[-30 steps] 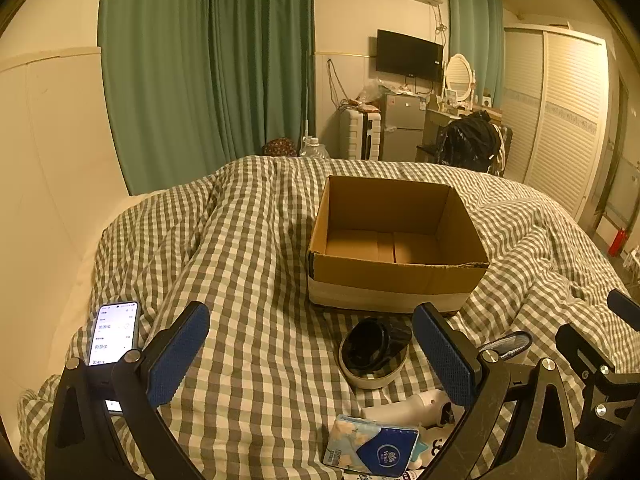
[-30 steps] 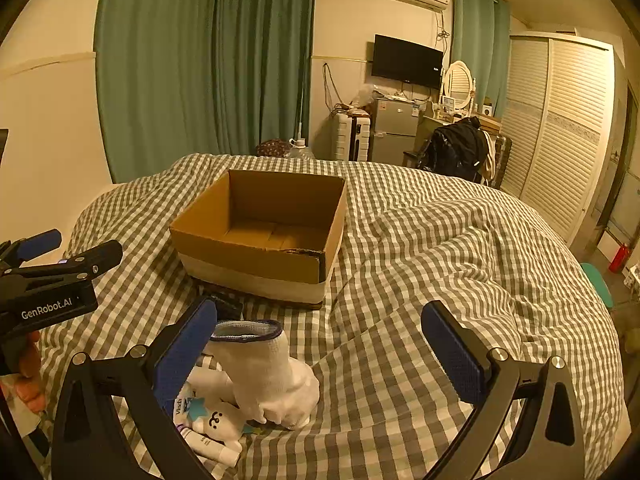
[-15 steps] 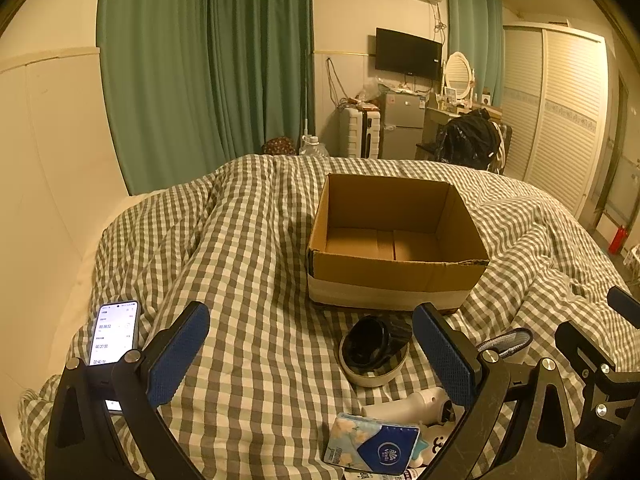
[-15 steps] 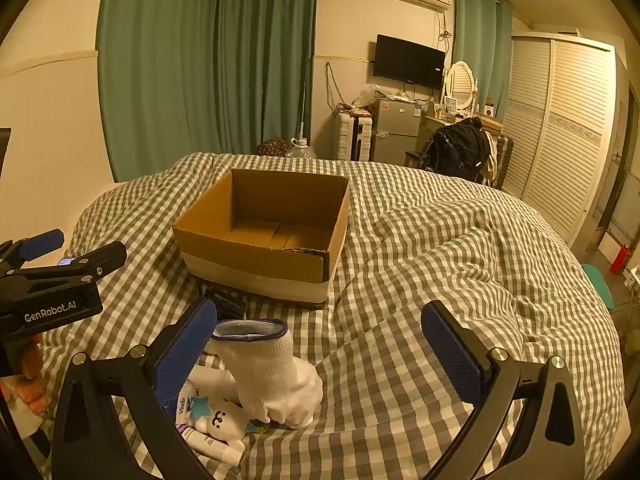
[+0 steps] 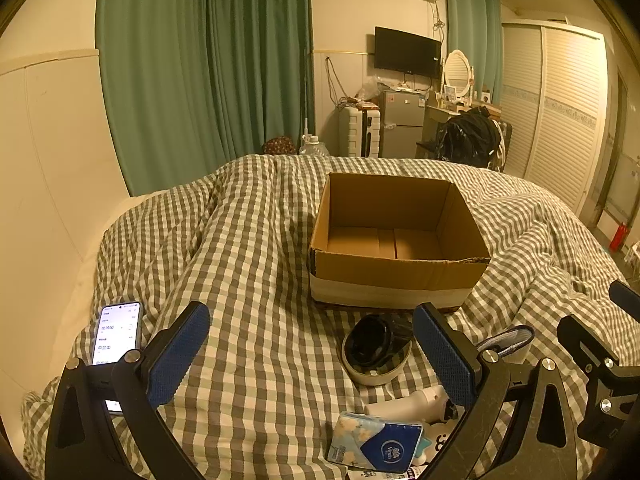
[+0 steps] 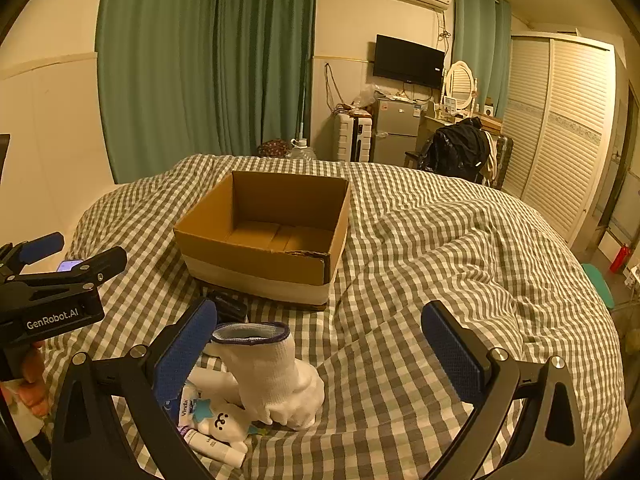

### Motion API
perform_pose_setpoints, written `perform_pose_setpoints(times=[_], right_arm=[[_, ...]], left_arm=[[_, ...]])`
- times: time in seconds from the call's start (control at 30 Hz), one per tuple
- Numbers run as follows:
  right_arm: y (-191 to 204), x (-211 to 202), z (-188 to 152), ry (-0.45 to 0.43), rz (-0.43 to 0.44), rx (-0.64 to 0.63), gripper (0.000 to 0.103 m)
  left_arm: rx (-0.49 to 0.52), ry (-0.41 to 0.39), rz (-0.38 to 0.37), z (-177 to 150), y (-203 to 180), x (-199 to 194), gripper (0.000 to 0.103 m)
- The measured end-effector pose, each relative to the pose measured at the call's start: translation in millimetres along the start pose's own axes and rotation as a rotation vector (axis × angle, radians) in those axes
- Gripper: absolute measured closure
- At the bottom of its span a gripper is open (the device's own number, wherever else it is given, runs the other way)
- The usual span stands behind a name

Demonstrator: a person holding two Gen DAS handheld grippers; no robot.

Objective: Organize objects
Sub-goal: 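Move both tools toward the white sock and the white tape ring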

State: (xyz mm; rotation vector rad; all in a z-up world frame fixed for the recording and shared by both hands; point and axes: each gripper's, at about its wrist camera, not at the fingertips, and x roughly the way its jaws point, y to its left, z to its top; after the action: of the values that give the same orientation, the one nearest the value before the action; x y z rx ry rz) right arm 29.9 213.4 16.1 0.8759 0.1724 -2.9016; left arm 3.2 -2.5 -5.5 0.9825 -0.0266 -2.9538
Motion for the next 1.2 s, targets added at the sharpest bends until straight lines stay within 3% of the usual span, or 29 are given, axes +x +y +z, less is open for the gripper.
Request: perform_pose_setpoints(times=[1.2], right_arm=[[12.8, -1.4, -2.9, 0.023, 0.06, -0.021, 0.0]], left_arm=[[0.011, 0.006, 0.01, -4.5, -1.6, 0.1, 0.0]])
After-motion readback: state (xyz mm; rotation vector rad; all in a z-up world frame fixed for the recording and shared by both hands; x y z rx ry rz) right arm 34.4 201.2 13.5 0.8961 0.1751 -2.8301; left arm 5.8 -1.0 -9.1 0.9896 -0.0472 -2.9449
